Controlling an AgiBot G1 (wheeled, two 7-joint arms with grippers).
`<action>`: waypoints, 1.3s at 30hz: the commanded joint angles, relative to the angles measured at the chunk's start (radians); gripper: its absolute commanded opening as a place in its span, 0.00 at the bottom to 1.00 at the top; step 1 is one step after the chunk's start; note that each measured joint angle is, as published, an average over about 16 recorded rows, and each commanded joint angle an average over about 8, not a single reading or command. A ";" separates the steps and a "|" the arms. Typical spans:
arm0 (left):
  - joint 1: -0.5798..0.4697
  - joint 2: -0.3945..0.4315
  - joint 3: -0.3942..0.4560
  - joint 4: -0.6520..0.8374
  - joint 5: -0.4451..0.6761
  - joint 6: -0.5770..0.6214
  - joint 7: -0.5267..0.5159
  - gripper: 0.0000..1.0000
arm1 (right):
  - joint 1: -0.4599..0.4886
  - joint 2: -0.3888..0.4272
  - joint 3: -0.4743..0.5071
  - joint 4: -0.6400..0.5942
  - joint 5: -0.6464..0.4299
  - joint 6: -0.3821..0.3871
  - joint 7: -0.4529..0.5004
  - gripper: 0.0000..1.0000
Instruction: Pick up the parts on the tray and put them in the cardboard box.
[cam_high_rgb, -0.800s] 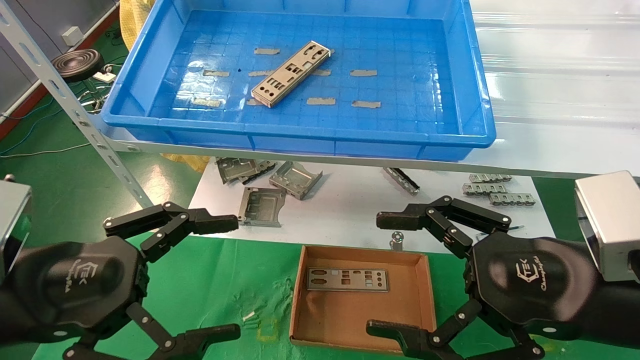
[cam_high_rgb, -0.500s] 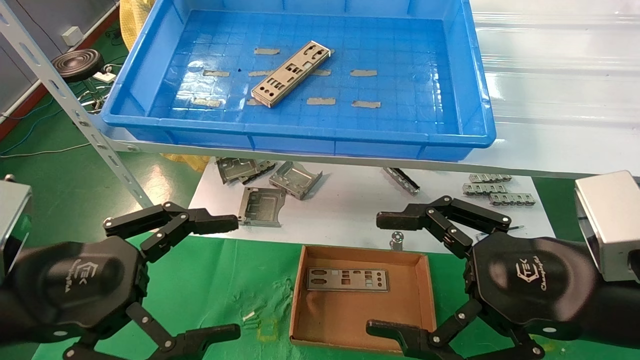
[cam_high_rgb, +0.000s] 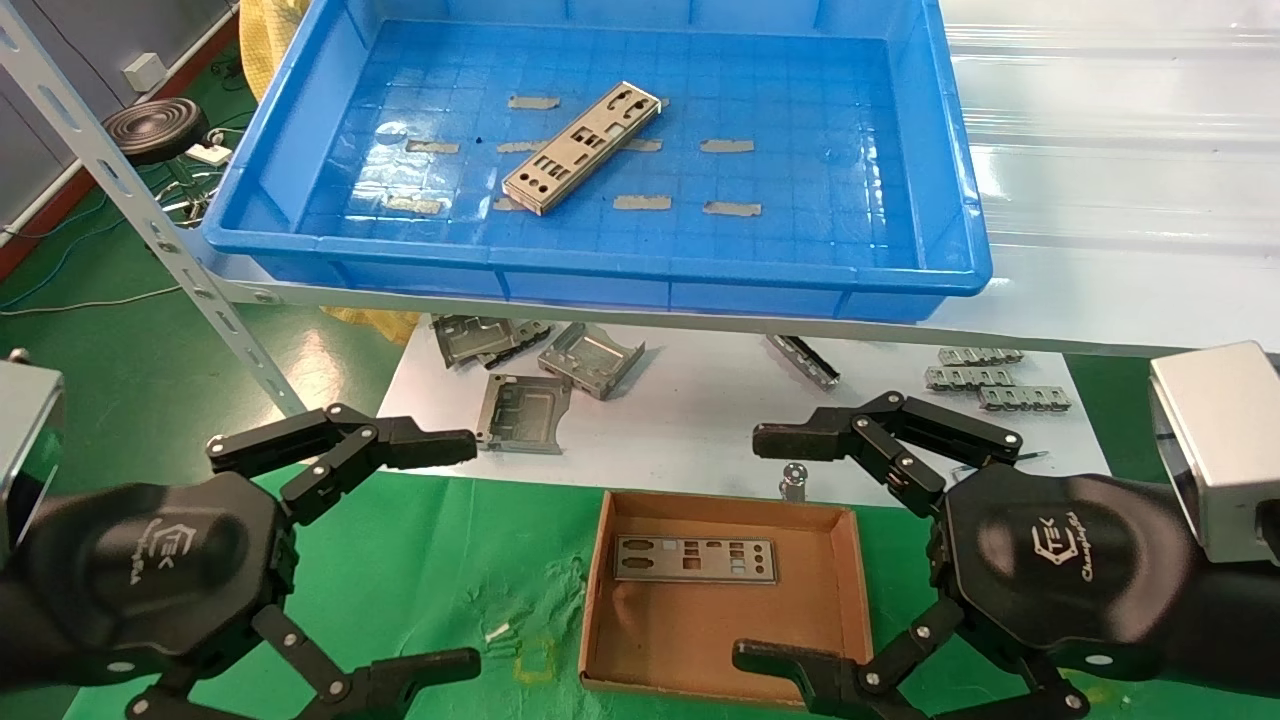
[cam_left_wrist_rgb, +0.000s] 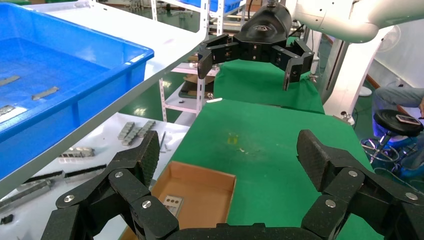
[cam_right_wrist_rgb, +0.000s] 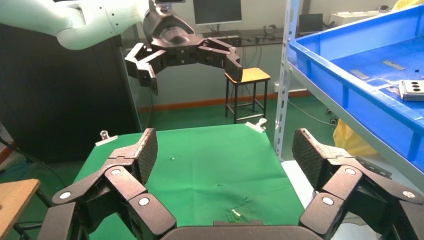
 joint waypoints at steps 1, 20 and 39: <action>0.000 0.000 0.000 0.000 0.000 0.000 0.000 1.00 | 0.000 0.000 0.000 0.000 0.000 0.000 0.000 1.00; 0.000 0.000 0.000 0.000 0.000 0.000 0.000 1.00 | 0.000 0.000 0.000 0.000 0.000 0.000 0.000 0.36; 0.000 0.000 0.000 0.000 0.000 0.000 0.000 1.00 | 0.000 0.000 0.000 0.000 0.000 0.000 0.000 0.00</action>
